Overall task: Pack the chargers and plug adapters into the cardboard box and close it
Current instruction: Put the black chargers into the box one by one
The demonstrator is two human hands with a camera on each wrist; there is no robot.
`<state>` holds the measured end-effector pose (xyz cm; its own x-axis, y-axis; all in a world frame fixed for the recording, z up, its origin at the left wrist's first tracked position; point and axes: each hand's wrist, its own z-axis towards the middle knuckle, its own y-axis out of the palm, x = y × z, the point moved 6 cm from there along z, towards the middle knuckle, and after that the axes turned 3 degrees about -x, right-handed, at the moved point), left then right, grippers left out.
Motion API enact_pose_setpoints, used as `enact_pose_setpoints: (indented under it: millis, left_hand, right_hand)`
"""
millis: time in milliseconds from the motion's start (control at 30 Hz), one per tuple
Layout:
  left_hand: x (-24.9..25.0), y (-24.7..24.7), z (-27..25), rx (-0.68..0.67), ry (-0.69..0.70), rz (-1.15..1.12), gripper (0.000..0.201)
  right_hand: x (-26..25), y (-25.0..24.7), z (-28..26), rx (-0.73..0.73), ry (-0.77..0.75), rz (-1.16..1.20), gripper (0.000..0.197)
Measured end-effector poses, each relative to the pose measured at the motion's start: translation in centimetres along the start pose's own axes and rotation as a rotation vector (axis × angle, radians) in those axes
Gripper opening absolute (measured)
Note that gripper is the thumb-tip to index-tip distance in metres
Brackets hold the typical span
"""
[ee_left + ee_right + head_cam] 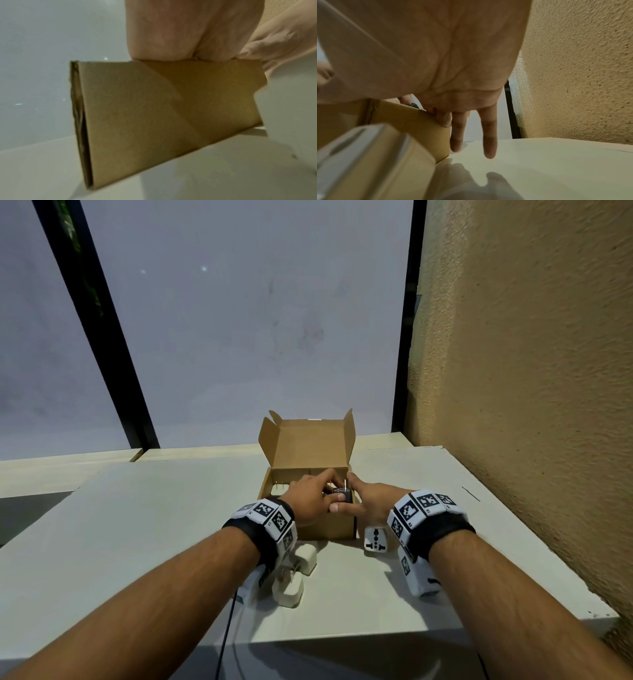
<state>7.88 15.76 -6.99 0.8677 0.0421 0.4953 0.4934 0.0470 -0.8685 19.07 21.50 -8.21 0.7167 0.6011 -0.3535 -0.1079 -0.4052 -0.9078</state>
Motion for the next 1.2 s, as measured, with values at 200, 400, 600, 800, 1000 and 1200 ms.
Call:
enact_pose_setpoints:
  millis: [200, 400, 600, 800, 1000, 1200]
  left_hand:
    - [-0.2, -0.18, 0.22, 0.049, 0.037, 0.0, 0.009]
    - [-0.2, 0.04, 0.5, 0.069, 0.017, 0.041, 0.02]
    - [-0.33, 0.12, 0.54, 0.059, -0.02, 0.052, 0.02]
    - [-0.49, 0.36, 0.58, 0.002, -0.078, 0.114, 0.026]
    - [-0.38, 0.34, 0.41, -0.035, -0.093, 0.169, 0.032]
    - [-0.54, 0.42, 0.61, -0.052, -0.086, 0.217, 0.036]
  right_hand:
    - [-0.12, 0.02, -0.17, -0.009, 0.008, -0.007, 0.095]
    - [-0.15, 0.02, -0.16, -0.021, 0.024, -0.023, 0.094]
    - [0.02, 0.15, 0.09, -0.039, 0.045, -0.026, 0.097]
    - [0.01, 0.18, -0.09, -0.037, 0.057, -0.029, 0.095]
    - [-0.14, 0.08, -0.25, -0.03, 0.069, -0.052, 0.095]
    - [-0.35, -0.05, -0.53, -0.034, 0.07, -0.049, 0.093]
